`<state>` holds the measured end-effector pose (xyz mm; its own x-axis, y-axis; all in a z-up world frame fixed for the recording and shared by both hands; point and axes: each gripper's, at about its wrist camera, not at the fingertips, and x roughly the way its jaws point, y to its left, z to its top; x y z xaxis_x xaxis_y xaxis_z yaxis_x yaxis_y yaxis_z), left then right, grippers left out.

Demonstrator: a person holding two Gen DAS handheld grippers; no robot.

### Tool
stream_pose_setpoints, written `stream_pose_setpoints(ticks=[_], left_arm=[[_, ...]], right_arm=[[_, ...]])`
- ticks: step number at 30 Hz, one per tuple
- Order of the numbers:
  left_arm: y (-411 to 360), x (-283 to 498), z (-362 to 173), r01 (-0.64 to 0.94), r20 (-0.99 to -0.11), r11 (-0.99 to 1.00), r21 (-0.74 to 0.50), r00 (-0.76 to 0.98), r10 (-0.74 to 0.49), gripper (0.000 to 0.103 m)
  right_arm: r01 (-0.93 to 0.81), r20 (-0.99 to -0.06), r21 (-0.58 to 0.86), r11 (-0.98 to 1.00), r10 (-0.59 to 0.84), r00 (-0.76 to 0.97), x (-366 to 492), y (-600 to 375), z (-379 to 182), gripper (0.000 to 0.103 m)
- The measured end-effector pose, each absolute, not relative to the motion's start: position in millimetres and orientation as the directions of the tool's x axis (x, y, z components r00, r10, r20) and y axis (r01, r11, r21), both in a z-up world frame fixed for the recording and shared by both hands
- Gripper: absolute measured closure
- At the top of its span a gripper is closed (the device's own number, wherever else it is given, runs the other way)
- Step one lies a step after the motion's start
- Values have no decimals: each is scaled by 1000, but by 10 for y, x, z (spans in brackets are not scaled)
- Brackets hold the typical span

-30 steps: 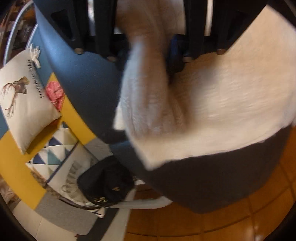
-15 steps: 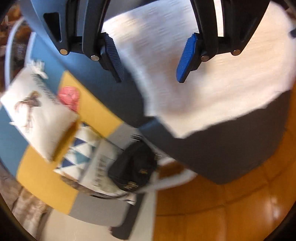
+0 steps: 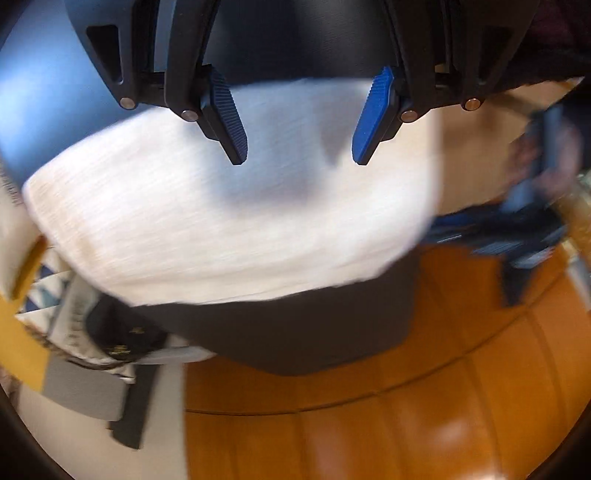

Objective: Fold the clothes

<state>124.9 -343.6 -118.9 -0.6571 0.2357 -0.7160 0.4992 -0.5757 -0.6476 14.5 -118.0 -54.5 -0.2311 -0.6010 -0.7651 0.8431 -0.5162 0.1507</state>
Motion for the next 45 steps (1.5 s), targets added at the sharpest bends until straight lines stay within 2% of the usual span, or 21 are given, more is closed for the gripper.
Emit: stream_pose_setpoints(ticks=[6, 9, 12, 13, 14, 15, 16, 17, 19, 21, 24, 28, 30, 31, 33, 38, 45], left_arm=[[-3383, 922, -1244, 449, -763, -683, -576, -596, 252, 66], [-3350, 836, -1227, 423, -764, -715, -557, -599, 240, 61], [-3295, 783, -1178, 390, -762, -755, -527, -611, 216, 61], [-3277, 767, -1154, 375, -756, -767, -521, -620, 211, 77], [-3259, 756, -1112, 348, -737, -775, -527, -641, 213, 86], [-3242, 746, -1058, 322, -718, -786, -528, -664, 211, 86], [-3226, 747, -983, 299, -697, -801, -519, -689, 195, 88], [-3218, 769, -916, 274, -671, -807, -523, -717, 192, 89], [-3236, 771, -746, 214, -604, -801, -560, -767, 217, 89], [-3234, 770, -632, 189, -576, -815, -547, -792, 203, 89], [-3221, 687, -644, 241, -643, -876, -418, -760, 98, 90], [-3347, 599, -945, 381, -772, -880, -284, -636, -26, 90], [-3438, 719, -972, 397, -777, -874, -281, -629, -35, 90], [-3445, 780, -958, 393, -776, -877, -277, -630, -37, 90], [-3456, 890, -931, 383, -776, -884, -269, -630, -37, 89], [-3427, 922, -1060, 346, -827, -911, -223, -562, -11, 86], [-3373, 764, -1191, 324, -849, -925, -197, -528, -4, 85]], right_arm=[[889, -793, 126, -441, -583, -177, 757, -1462, -708, 42], [910, -827, 25, -414, -519, -213, 845, -1731, -854, 42], [905, -861, -147, -399, -398, -315, 888, -1972, -1132, 42], [900, -863, -212, -382, -360, -356, 916, -2031, -1221, 42], [895, -861, -214, -391, -357, -362, 904, -2046, -1212, 49], [890, -860, -210, -404, -358, -365, 888, -2057, -1193, 53], [882, -861, -163, -441, -373, -345, 796, -2011, -1124, 74], [871, -862, -111, -479, -390, -325, 696, -1960, -1050, 83], [843, -856, -14, -538, -429, -287, 520, -1845, -903, 83], [824, -845, 63, -563, -470, -257, 405, -1729, -775, 83], [823, -853, 94, -561, -471, -224, 366, -1699, -815, 83], [837, -876, 104, -537, -448, -179, 384, -1782, -1044, 82], [834, -874, 124, -538, -457, -165, 355, -1793, -1050, 81], [827, -864, 167, -537, -484, -140, 318, -1755, -994, 75], [810, -837, 255, -528, -540, -88, 244, -1672, -877, 71], [839, -787, 199, -506, -592, -171, 346, -1519, -595, 68], [863, -835, 126, -490, -523, -175, 257, -1764, -844, 68]])
